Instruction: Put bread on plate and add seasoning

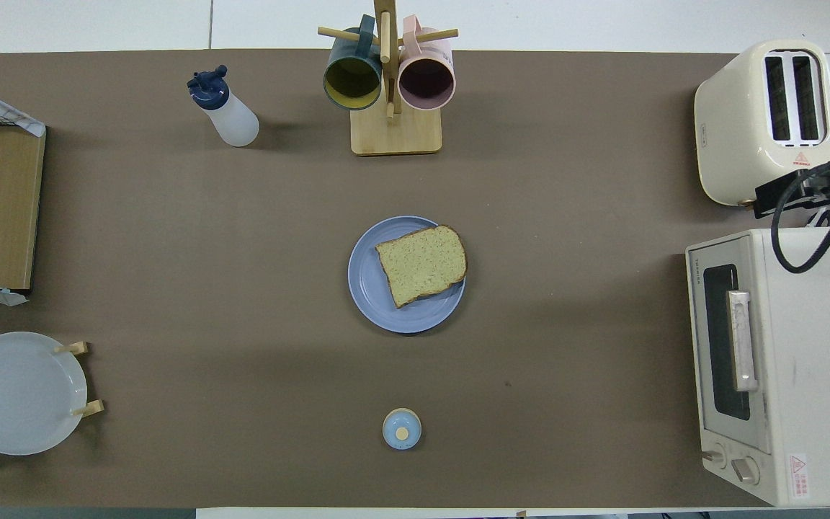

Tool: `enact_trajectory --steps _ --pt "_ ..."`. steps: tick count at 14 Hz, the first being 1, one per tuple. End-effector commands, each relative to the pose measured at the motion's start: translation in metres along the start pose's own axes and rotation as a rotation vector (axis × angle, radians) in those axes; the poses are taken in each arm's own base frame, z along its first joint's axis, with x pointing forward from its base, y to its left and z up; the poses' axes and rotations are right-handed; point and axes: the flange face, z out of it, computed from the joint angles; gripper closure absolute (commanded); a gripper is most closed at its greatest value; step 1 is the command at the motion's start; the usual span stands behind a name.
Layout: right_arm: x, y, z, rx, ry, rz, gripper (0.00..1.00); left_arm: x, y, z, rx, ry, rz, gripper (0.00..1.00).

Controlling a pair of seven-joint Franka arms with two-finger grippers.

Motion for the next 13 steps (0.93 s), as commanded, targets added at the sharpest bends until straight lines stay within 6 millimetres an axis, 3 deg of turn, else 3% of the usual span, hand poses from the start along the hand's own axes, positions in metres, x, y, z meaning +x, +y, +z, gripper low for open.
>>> enact_trajectory --steps 1,3,5,7,9,13 --pt "-0.003 0.001 -0.001 0.006 -0.009 0.010 0.00 0.007 0.010 0.032 -0.046 -0.047 0.016 0.00" --pt "-0.002 0.001 -0.001 0.006 -0.008 0.010 0.00 -0.003 0.019 0.053 -0.044 -0.027 0.029 0.00" --pt "-0.003 0.001 -0.001 0.006 -0.009 0.010 0.00 -0.002 0.020 0.060 -0.039 -0.034 0.047 0.00" --pt "-0.003 0.001 -0.001 0.006 -0.009 0.010 0.00 0.013 0.017 0.055 -0.007 -0.034 0.060 0.00" --pt "-0.003 0.001 -0.001 0.006 -0.009 0.010 0.00 0.023 0.027 0.040 0.013 -0.019 0.080 0.00" --pt "-0.003 0.001 -0.001 0.006 -0.009 0.010 0.00 0.020 0.035 0.050 0.012 -0.038 0.092 0.00"
